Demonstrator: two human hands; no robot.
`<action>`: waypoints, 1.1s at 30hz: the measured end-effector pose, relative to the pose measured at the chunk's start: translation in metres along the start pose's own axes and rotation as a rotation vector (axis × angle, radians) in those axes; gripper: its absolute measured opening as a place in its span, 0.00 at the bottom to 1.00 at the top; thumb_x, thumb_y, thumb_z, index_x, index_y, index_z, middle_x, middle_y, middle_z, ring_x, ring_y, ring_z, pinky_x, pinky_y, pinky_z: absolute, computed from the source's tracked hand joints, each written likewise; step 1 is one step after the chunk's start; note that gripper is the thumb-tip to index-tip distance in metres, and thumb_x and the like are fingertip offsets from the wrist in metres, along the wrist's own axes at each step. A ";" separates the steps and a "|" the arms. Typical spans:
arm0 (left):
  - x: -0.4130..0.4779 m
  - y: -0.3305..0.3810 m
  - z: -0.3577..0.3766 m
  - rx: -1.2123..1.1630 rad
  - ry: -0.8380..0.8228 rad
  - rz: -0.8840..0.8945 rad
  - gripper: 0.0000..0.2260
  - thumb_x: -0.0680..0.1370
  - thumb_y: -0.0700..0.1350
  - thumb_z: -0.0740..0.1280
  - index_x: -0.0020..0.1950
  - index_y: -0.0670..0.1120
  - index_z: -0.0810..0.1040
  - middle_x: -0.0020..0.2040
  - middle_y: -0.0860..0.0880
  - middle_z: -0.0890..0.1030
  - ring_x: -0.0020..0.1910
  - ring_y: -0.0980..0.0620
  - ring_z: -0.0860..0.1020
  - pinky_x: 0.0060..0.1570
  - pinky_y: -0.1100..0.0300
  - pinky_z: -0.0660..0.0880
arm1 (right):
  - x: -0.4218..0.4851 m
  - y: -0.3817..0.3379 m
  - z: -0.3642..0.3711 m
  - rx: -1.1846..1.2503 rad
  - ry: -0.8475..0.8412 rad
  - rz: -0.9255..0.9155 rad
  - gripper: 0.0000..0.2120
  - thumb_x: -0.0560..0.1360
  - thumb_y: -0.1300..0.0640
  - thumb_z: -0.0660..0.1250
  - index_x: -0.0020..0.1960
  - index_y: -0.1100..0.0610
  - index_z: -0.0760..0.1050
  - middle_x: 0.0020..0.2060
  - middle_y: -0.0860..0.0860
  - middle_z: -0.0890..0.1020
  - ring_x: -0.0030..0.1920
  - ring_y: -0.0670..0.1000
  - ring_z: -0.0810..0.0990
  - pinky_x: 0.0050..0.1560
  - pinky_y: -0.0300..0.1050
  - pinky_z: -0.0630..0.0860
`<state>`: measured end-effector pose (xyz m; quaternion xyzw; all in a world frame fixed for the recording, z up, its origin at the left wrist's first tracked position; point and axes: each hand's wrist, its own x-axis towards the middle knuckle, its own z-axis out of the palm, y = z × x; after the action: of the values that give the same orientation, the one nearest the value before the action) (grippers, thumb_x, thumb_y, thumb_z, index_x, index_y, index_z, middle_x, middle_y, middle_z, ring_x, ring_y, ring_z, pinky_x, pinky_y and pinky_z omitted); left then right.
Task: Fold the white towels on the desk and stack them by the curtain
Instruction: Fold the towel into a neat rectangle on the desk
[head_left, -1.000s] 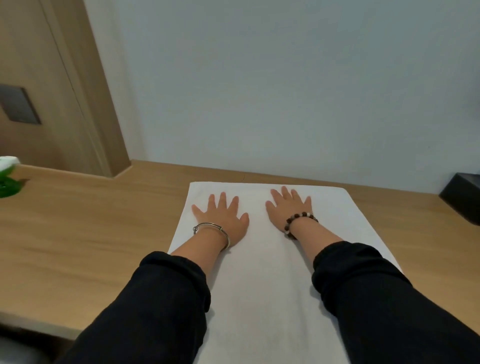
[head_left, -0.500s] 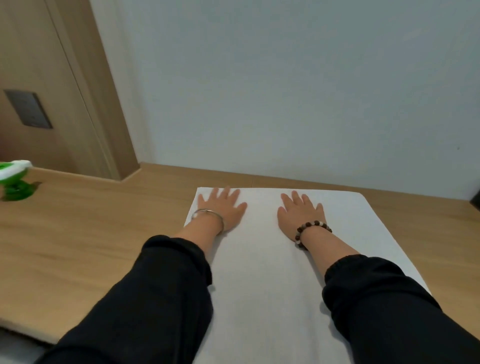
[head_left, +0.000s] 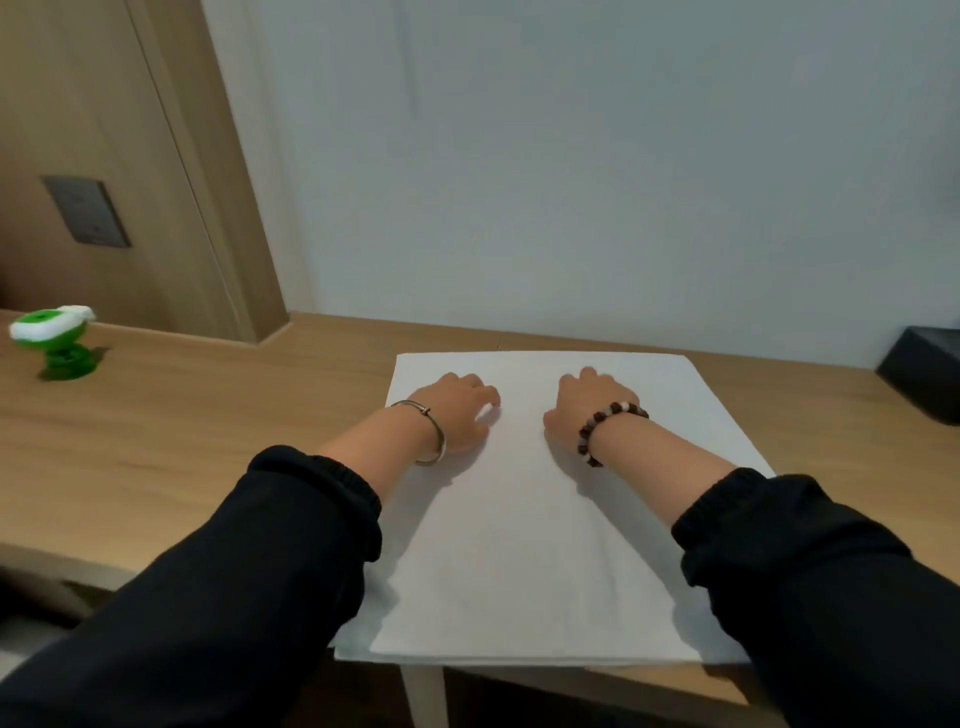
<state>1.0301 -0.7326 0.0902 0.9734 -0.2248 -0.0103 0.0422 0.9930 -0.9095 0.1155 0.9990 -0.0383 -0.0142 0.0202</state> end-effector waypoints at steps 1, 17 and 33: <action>-0.005 0.002 -0.002 -0.009 -0.043 -0.013 0.16 0.81 0.49 0.55 0.68 0.55 0.68 0.69 0.51 0.68 0.66 0.47 0.64 0.62 0.50 0.66 | -0.012 -0.001 -0.002 -0.007 -0.093 0.000 0.20 0.78 0.48 0.55 0.64 0.57 0.70 0.58 0.55 0.73 0.54 0.56 0.73 0.47 0.48 0.69; -0.064 0.078 -0.044 0.182 -0.262 -0.235 0.12 0.78 0.42 0.55 0.39 0.43 0.76 0.32 0.47 0.78 0.30 0.48 0.76 0.40 0.58 0.73 | -0.053 0.040 0.003 -0.292 0.001 0.076 0.24 0.81 0.52 0.53 0.75 0.56 0.55 0.74 0.57 0.59 0.72 0.58 0.59 0.70 0.58 0.59; -0.053 0.035 0.032 0.043 -0.055 -0.290 0.27 0.78 0.65 0.41 0.76 0.61 0.44 0.79 0.53 0.43 0.77 0.46 0.42 0.68 0.33 0.41 | -0.051 0.087 0.054 0.138 -0.107 0.192 0.28 0.80 0.41 0.40 0.78 0.47 0.42 0.78 0.48 0.41 0.77 0.52 0.42 0.74 0.59 0.42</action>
<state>0.9662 -0.7429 0.0616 0.9957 -0.0830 -0.0382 0.0131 0.9339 -0.9944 0.0669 0.9875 -0.1358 -0.0630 -0.0496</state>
